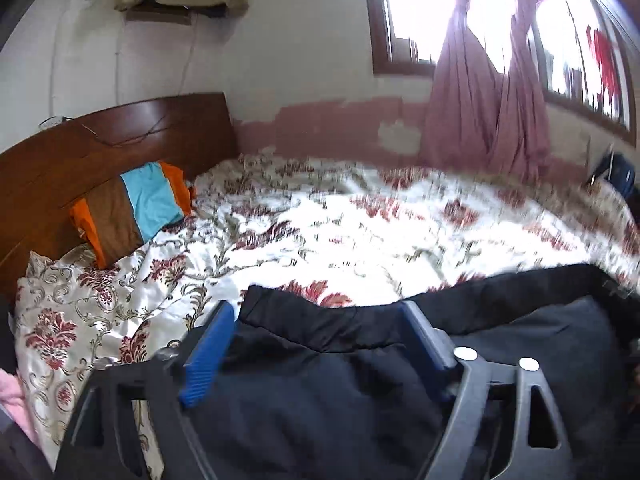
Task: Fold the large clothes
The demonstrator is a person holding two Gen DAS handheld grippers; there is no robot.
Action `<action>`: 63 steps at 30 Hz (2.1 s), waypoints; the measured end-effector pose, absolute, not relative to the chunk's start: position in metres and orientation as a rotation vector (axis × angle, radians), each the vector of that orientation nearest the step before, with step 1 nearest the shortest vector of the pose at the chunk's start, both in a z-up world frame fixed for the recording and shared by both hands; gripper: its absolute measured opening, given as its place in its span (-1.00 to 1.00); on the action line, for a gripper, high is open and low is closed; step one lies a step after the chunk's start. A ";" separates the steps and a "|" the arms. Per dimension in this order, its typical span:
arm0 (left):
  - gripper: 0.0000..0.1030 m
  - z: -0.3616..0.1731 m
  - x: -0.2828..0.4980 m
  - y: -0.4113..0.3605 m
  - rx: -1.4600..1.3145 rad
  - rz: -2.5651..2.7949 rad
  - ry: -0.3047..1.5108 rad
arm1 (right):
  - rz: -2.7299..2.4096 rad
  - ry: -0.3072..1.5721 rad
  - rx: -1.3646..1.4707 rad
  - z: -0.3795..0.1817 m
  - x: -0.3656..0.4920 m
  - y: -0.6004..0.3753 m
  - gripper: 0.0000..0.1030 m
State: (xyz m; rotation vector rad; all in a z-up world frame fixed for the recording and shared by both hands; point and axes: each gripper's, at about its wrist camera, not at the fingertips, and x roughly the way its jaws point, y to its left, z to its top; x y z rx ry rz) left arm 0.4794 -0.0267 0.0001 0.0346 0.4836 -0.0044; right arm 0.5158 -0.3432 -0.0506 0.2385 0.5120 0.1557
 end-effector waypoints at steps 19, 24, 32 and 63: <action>0.70 -0.019 0.394 -0.050 0.066 -0.253 0.556 | 0.268 0.590 -0.044 -0.029 0.418 -0.304 0.93; 0.70 -0.046 0.385 -0.052 0.142 -0.261 0.597 | 0.262 0.648 -0.120 -0.066 0.416 -0.282 0.93; 0.86 -0.069 0.393 -0.043 0.079 -0.307 0.593 | 0.217 0.586 -0.170 -0.055 0.430 -0.277 0.93; 1.00 -0.082 0.562 0.022 -0.157 0.059 0.763 | 0.049 0.745 0.119 -0.110 0.584 -0.340 0.96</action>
